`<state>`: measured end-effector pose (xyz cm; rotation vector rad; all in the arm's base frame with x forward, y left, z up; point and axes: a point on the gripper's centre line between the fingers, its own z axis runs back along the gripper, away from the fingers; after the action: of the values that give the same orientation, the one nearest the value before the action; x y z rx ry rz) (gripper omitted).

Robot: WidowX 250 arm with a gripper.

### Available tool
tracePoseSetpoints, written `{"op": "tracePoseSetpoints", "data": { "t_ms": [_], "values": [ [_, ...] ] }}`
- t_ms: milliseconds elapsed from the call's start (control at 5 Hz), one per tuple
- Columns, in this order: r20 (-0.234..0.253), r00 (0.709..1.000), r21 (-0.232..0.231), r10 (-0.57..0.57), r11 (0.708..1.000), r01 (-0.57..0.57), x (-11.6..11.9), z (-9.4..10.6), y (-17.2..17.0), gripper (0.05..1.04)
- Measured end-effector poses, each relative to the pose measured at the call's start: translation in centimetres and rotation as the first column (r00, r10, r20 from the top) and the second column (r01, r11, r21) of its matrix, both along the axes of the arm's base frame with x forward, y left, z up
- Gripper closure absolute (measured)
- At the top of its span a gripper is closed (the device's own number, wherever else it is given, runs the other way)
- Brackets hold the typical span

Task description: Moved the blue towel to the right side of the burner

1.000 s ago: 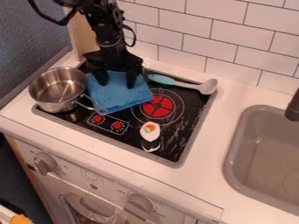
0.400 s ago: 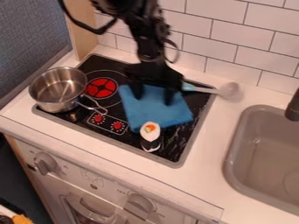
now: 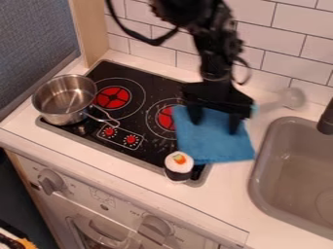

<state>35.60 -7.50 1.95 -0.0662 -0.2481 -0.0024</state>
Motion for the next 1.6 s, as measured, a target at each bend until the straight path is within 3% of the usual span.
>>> {"op": "tracePoseSetpoints", "data": {
  "t_ms": [200,600,1400,1600],
  "values": [
    [-0.007,1.000,-0.003,-0.030,1.000,0.030,0.3,0.0,-1.6,0.085],
    [-0.019,1.000,0.002,-0.020,1.000,0.020,0.2,-0.1,-1.2,0.085],
    [0.116,0.991,-0.013,0.061,0.998,-0.060,-0.6,8.7,1.7,0.085],
    [0.141,0.989,-0.011,0.050,0.999,-0.049,-0.9,10.0,1.5,0.085]
  ]
}}
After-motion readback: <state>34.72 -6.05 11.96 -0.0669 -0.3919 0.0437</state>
